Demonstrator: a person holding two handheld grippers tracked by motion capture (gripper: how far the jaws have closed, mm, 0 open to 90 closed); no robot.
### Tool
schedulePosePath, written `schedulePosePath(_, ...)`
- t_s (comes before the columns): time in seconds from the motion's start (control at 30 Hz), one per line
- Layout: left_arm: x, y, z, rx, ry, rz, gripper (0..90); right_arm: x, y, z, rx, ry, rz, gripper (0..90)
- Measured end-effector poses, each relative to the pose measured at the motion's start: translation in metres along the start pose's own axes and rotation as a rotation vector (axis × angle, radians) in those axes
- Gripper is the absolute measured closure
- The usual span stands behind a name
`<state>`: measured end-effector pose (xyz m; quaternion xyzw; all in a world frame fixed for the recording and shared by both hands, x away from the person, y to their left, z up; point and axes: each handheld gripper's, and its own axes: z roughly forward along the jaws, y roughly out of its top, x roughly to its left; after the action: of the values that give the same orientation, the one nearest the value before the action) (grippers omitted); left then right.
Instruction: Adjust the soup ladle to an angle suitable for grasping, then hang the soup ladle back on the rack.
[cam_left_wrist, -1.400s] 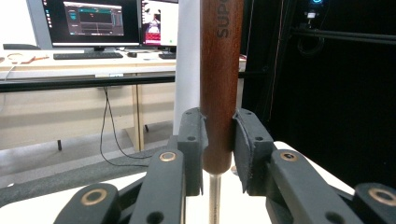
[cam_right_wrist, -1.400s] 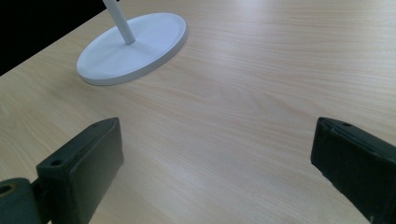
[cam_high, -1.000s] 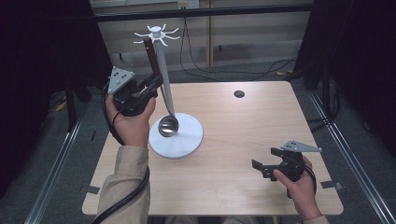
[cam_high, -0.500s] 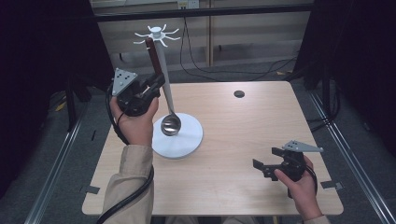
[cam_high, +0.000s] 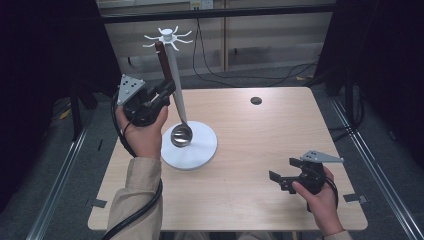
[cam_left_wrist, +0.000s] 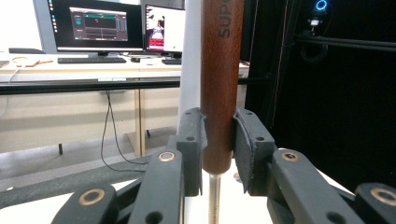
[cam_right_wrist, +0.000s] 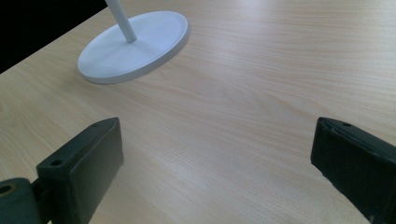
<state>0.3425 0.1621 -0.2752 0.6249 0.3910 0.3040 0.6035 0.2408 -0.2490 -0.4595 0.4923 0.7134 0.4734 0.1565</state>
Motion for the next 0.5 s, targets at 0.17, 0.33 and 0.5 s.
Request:
schedulePosePath(0.17, 0.0006, -0.0003, -0.0006, 0.002, 0.002, 0.013, 73.1, -0.0005, 0.0, 0.0015, 0.005, 0.002, 0.001, 1.8)
schedulePosePath(0.33, 0.0021, -0.0007, -0.0012, -0.017, 0.004, 0.0, 72.1, -0.0022, -0.0007, -0.0004, 0.003, -0.005, 0.001, 1.8)
schedulePosePath(0.5, 0.0025, 0.0016, -0.0047, -0.038, 0.009, -0.014, 69.2, -0.0012, -0.0002, -0.0006, 0.001, -0.003, 0.0, 1.8)
